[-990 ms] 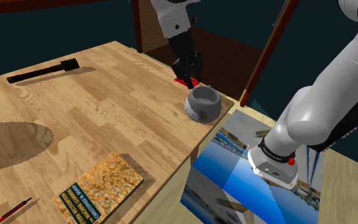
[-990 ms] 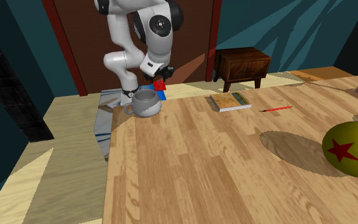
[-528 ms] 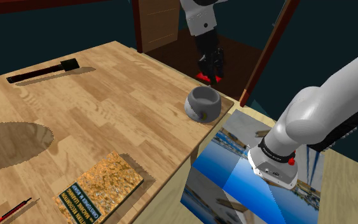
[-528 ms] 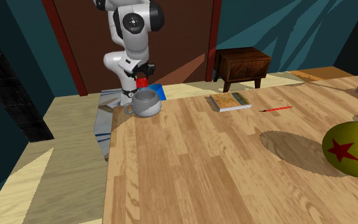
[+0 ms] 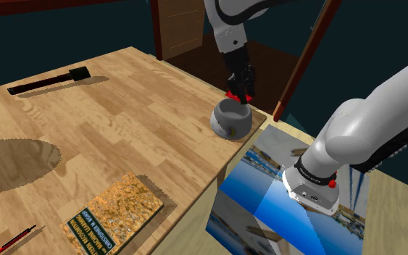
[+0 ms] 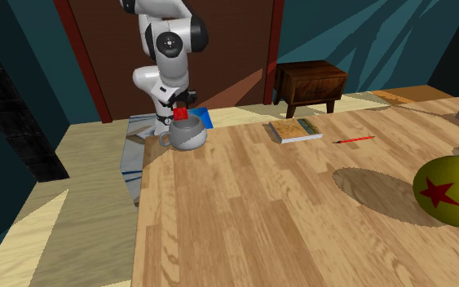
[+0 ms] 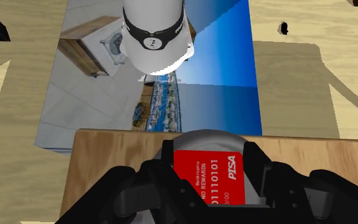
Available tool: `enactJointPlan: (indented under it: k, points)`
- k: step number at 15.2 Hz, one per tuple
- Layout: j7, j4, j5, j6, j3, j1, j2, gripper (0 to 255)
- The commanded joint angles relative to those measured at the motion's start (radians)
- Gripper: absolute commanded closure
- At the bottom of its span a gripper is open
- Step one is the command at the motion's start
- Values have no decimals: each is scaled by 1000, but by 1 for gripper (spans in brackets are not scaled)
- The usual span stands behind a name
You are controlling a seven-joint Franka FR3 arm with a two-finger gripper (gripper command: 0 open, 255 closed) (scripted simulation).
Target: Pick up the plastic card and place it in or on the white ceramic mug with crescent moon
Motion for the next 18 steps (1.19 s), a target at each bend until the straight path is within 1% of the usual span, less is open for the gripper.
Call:
enactJointPlan:
  k: [1,7,15,16,18]
  points:
    - [-2,-21,-1,27,0,0,5,255]
    - [-6,-82,-1,113,4,1,30,255]
    - [-6,-83,-1,113,4,0,30,255]
    - [-5,-82,-1,112,5,1,29,0]
    - [-3,-78,0,111,6,1,33,0]
